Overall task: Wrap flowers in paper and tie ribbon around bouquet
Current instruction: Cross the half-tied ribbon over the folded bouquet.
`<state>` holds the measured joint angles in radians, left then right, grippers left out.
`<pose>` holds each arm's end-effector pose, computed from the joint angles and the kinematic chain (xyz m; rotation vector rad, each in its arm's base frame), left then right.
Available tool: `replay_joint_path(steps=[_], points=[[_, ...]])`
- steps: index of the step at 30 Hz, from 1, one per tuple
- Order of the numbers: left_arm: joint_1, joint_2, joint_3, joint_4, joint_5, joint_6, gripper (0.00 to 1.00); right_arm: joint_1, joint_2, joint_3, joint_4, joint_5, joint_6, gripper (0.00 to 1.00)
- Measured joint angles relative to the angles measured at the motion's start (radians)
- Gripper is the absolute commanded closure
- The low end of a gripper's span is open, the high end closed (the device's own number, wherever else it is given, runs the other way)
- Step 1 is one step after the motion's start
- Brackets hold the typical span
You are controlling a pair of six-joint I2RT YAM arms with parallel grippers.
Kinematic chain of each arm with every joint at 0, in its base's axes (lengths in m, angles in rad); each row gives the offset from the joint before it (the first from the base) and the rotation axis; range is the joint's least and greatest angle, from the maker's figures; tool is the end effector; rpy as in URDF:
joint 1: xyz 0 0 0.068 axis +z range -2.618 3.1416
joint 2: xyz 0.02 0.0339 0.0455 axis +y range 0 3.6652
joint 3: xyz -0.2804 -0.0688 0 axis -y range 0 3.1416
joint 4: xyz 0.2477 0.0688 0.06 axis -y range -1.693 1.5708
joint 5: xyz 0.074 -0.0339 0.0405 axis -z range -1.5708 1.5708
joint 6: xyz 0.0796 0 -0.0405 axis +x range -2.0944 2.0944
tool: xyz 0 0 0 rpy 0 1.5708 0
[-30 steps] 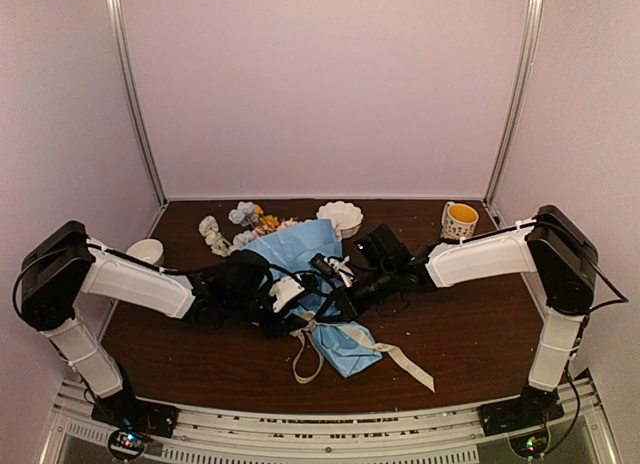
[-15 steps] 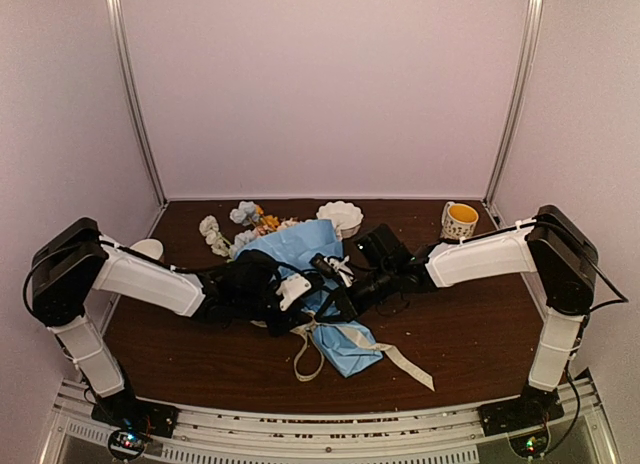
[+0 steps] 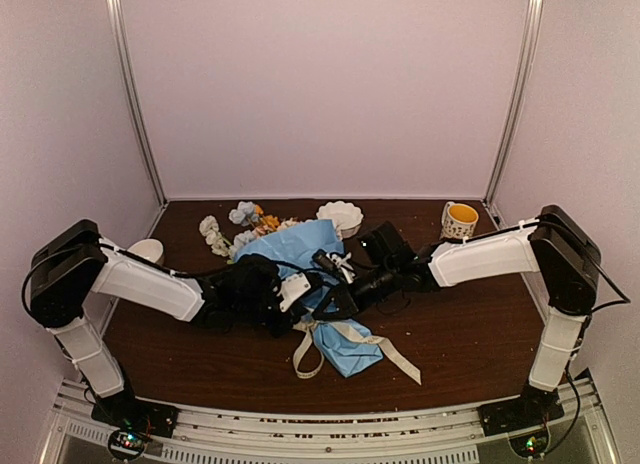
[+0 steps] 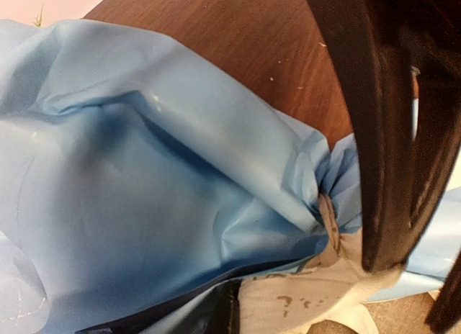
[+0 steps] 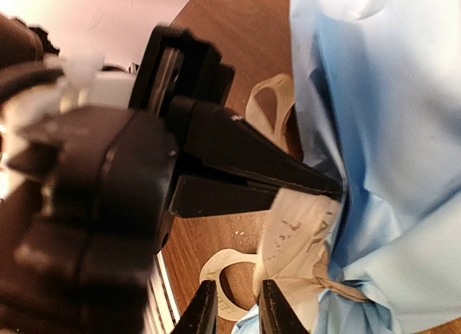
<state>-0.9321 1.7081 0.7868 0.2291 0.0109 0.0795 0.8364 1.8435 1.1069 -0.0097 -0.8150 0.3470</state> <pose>0.2224 -0.3010 0.1323 1.1222 2.0139 -0.4594 0.2343 0.3459 0.1743 -1.0561 2.2951 1.4950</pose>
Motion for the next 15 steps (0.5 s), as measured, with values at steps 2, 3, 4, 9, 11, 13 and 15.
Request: replay_joint_path(steps=[2,3,4,9,11,13,15], points=[[-0.007,-0.009,-0.013,0.009,-0.015,0.0,1.0,-0.014,-0.008,-0.001,0.006,0.0,0.012,0.75],[-0.013,-0.012,-0.016,0.01,-0.024,0.001,1.0,-0.021,-0.01,0.0,0.008,0.001,0.017,0.75],[-0.019,-0.014,-0.018,0.011,-0.034,0.001,1.0,-0.026,-0.011,0.003,0.007,0.004,0.019,0.76],[-0.04,-0.014,-0.025,0.023,-0.064,0.001,1.0,-0.037,-0.004,0.055,-0.031,0.045,0.022,0.78],[-0.043,-0.014,-0.026,0.025,-0.073,0.001,1.0,-0.037,0.005,0.086,-0.051,0.067,0.02,0.78],[-0.043,-0.014,-0.026,0.025,-0.079,0.001,1.0,-0.036,0.016,0.116,-0.074,0.092,0.015,0.79],[-0.043,-0.014,-0.026,0.025,-0.082,0.0,0.99,-0.034,0.029,0.138,-0.103,0.113,-0.002,0.81]])
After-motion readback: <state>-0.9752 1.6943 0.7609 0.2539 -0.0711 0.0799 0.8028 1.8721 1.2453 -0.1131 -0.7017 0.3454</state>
